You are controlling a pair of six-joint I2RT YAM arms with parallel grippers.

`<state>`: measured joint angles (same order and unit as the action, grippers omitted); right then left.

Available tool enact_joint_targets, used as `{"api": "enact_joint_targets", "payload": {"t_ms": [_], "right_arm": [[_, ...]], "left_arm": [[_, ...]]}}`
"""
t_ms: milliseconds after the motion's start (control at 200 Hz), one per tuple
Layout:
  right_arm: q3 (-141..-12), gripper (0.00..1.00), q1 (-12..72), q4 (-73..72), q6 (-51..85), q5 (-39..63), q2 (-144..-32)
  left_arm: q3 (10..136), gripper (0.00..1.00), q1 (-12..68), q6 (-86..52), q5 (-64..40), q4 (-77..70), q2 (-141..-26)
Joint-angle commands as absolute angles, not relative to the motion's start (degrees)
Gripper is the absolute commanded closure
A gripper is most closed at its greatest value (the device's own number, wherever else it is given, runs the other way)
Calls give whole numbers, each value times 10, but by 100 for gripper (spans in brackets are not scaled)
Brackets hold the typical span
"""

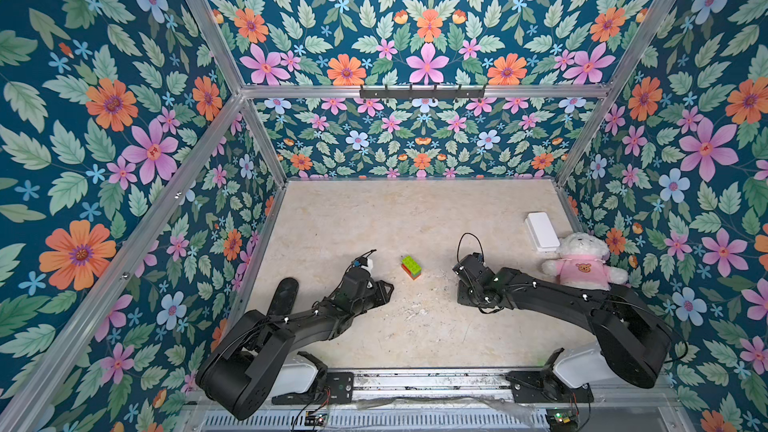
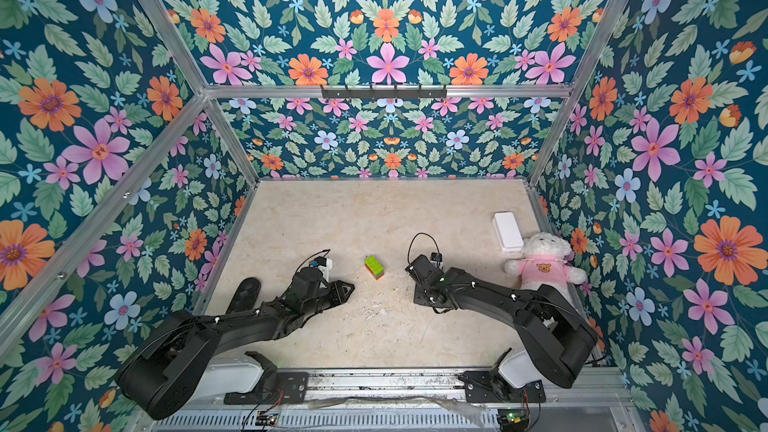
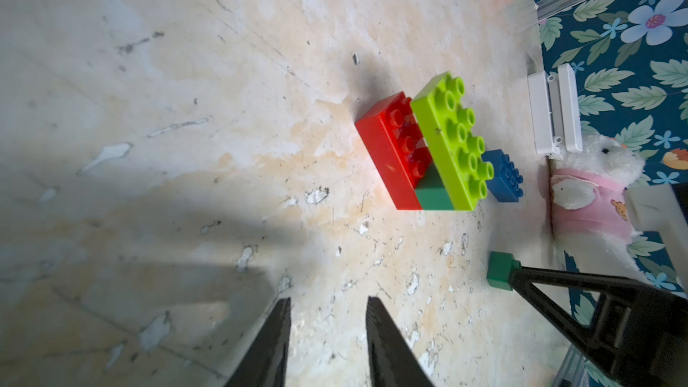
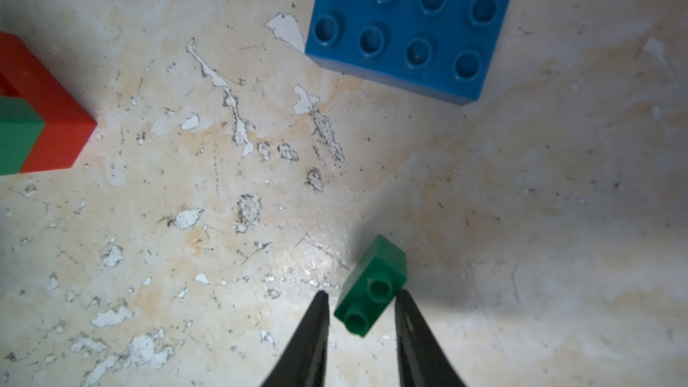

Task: Assemble the number 5 with lego
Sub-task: Pick up the lego brick from the center of the board.

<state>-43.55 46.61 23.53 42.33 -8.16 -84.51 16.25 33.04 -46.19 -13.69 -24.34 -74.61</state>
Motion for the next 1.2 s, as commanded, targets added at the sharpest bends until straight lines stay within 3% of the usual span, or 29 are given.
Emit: {"api": "enact_joint_targets", "payload": {"t_ms": [0,410,610,845,1045,1195], "right_arm": [[-441,75,467,236,427,-85,-851],[-444,91,468,249,412,-83,-849],[-448,78,469,250,408,-89,-850],[-453,80,472,248,401,-89,-861],[-467,72,478,254,398,-98,-864],[-475,72,478,258,390,-97,-874]], "left_arm": [[162,63,330,-462,-141,-261,-749],[160,63,331,-465,-139,-269,-754],[159,62,330,-467,-137,-264,-743],[164,62,331,-463,-135,-251,-733],[164,62,330,-466,-136,-251,-729],[164,62,331,-463,-143,-253,-727]]}}
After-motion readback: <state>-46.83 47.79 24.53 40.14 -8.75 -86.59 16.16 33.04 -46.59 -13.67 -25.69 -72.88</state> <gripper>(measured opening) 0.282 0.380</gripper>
